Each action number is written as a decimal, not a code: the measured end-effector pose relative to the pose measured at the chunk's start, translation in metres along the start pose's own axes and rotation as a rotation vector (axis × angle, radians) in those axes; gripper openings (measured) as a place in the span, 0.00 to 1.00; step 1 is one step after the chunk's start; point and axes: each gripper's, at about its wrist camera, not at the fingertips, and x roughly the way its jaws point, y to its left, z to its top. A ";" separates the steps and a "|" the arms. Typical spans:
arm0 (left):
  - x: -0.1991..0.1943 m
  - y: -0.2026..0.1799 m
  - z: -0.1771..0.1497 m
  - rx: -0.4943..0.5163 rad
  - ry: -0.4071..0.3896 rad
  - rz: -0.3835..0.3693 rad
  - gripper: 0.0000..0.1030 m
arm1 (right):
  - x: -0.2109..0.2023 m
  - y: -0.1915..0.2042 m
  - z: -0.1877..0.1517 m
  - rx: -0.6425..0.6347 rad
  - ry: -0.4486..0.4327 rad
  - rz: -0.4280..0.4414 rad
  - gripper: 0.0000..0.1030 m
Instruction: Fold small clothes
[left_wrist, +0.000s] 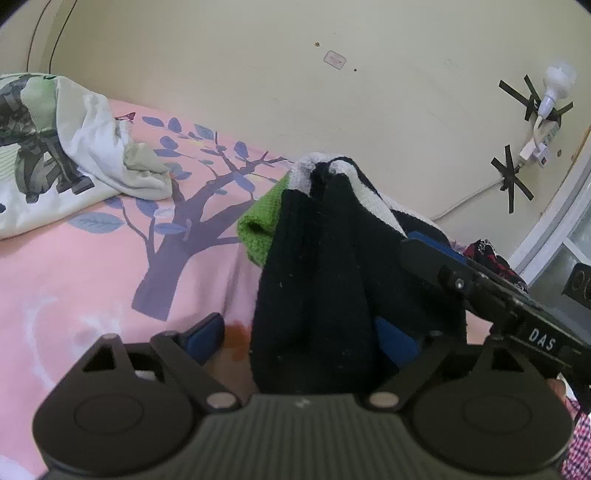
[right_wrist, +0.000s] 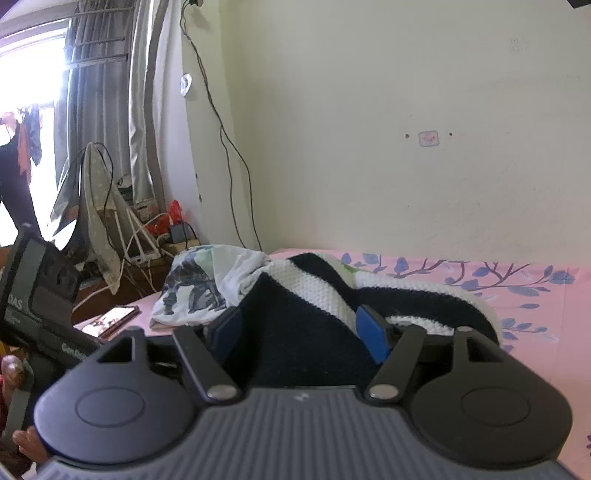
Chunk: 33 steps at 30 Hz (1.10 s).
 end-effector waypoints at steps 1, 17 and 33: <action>0.001 -0.001 0.000 0.008 0.005 -0.002 0.94 | 0.000 -0.001 0.000 0.007 -0.001 0.004 0.61; 0.011 -0.021 -0.005 0.151 0.045 0.080 1.00 | -0.003 -0.001 -0.001 0.008 -0.003 0.023 0.70; 0.011 -0.021 -0.007 0.186 0.047 0.085 1.00 | -0.005 0.003 -0.002 0.007 -0.003 0.034 0.76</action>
